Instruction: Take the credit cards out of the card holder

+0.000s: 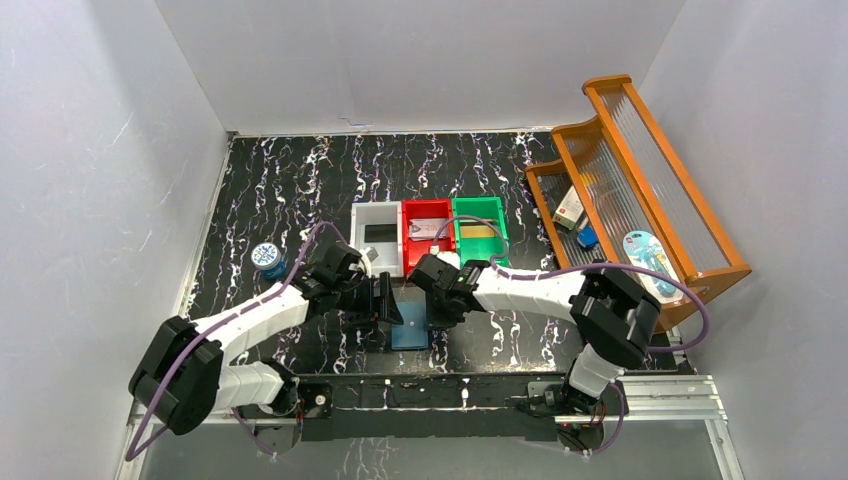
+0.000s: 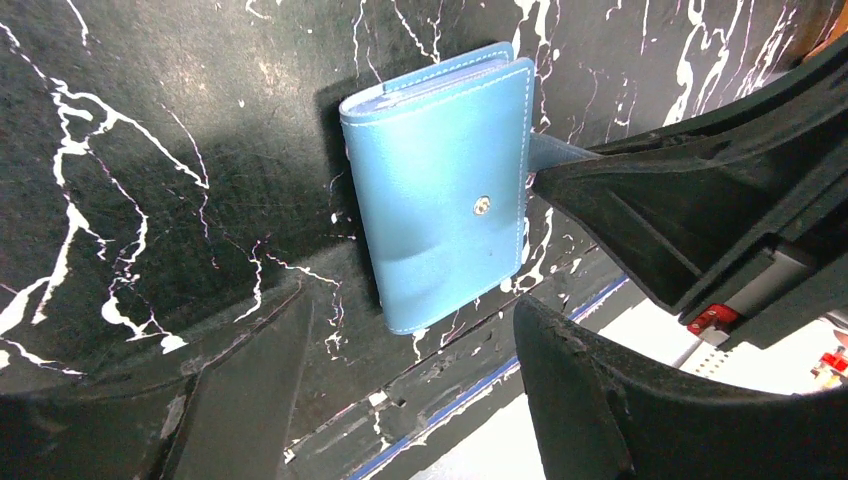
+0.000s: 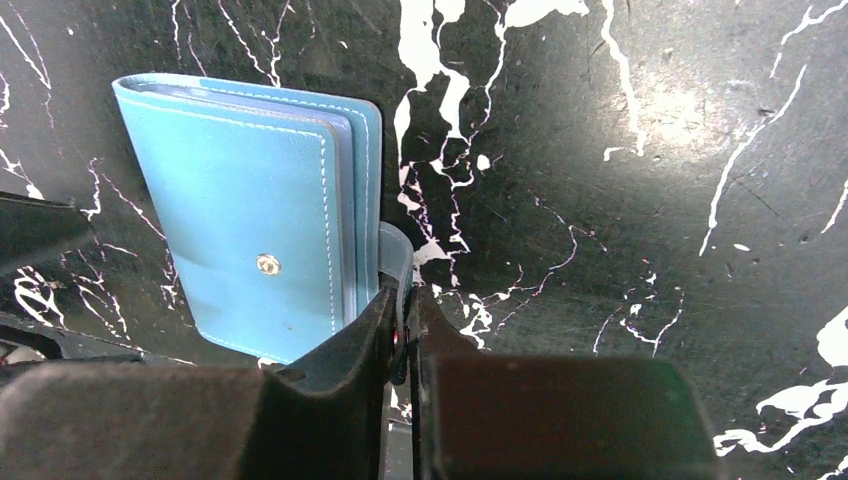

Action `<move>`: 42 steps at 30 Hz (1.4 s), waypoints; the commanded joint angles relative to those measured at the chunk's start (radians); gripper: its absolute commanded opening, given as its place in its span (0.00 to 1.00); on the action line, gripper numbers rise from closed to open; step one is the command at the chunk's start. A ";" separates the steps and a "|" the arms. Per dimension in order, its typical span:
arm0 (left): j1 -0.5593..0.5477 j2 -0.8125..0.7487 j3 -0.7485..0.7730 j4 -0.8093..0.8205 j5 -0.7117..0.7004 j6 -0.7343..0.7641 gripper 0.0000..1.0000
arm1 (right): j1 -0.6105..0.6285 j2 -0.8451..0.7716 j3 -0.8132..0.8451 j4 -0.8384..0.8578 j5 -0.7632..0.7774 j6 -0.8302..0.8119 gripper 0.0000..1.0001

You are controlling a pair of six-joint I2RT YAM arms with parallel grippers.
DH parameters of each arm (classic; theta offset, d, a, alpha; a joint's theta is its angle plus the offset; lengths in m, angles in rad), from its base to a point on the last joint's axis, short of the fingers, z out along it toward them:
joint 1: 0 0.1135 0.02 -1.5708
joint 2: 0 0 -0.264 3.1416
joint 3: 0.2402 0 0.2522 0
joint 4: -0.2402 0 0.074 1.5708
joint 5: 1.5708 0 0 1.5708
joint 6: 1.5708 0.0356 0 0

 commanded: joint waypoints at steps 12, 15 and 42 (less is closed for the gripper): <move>-0.003 -0.248 0.059 -0.111 -0.299 -0.061 0.73 | -0.002 -0.220 -0.012 0.058 0.015 -0.047 0.00; -0.003 -0.301 0.071 -0.155 -0.368 -0.065 0.74 | -0.002 -0.270 -0.036 0.155 -0.040 -0.047 0.00; -0.003 -0.365 0.060 -0.176 -0.443 -0.080 0.82 | -0.047 -0.289 -0.150 0.290 -0.087 0.116 0.05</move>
